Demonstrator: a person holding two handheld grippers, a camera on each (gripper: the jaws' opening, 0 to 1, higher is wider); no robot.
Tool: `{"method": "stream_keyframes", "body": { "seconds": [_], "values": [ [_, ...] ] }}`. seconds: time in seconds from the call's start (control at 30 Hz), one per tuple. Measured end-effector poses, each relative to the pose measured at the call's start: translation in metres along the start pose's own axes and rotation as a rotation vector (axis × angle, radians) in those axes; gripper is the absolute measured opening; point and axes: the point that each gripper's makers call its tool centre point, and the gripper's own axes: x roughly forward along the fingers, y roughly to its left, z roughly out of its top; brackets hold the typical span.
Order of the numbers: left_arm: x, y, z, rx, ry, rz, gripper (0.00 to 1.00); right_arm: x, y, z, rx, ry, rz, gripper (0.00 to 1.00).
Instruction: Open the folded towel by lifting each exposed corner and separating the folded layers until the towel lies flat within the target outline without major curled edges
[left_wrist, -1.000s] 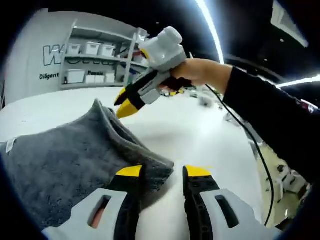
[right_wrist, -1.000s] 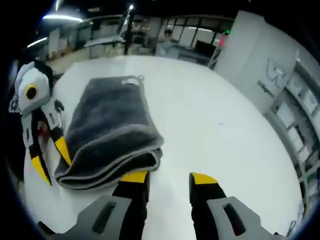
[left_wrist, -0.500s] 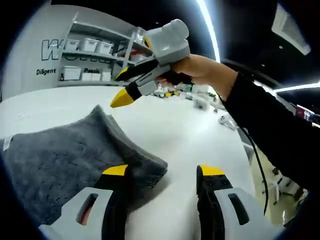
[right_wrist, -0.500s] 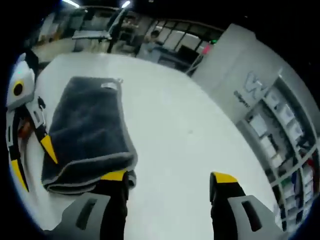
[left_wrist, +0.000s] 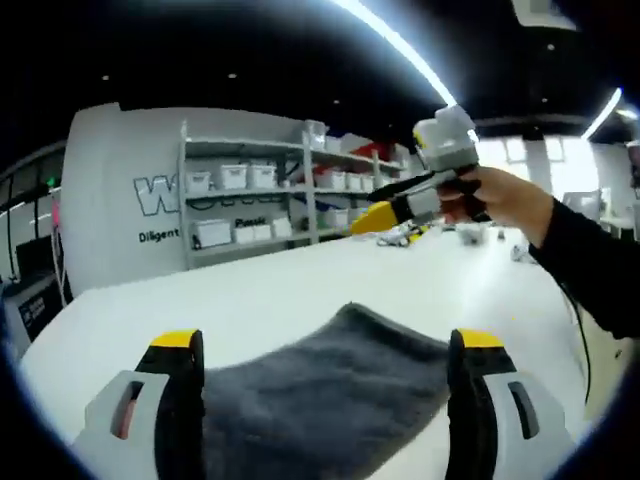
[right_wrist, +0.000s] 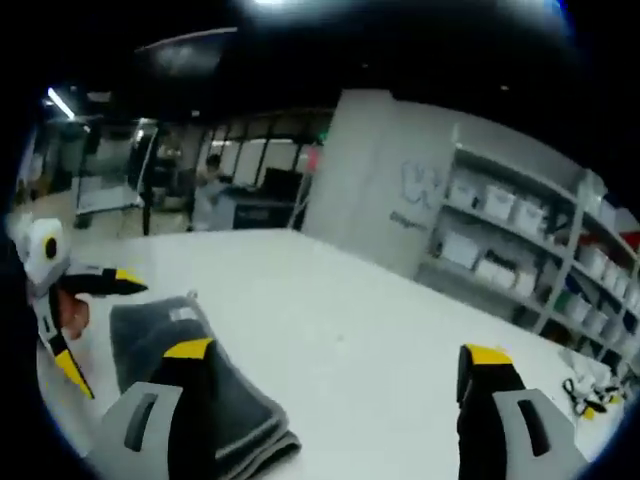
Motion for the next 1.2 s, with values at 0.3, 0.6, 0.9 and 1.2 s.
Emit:
{"method": "stream_keyframes", "body": {
  "seconds": [0.3,0.6,0.9,1.2],
  "values": [
    [-0.049,0.058,0.021,-0.034,-0.001,0.054,0.95,-0.036,0.009,0.034,0.08,-0.121,-0.071,1.0],
    [-0.086,0.098,0.026,-0.045,-0.011,0.105,0.92,-0.071,0.029,0.045,-0.014,-0.192,-0.121,1.0],
    [-0.107,0.096,0.008,-0.06,0.002,0.086,0.91,-0.105,0.05,0.019,-0.025,-0.148,-0.171,0.99],
    [-0.135,0.111,0.0,-0.047,0.012,0.122,0.89,-0.132,0.068,-0.006,0.008,-0.161,-0.195,0.99]
  ]
}}
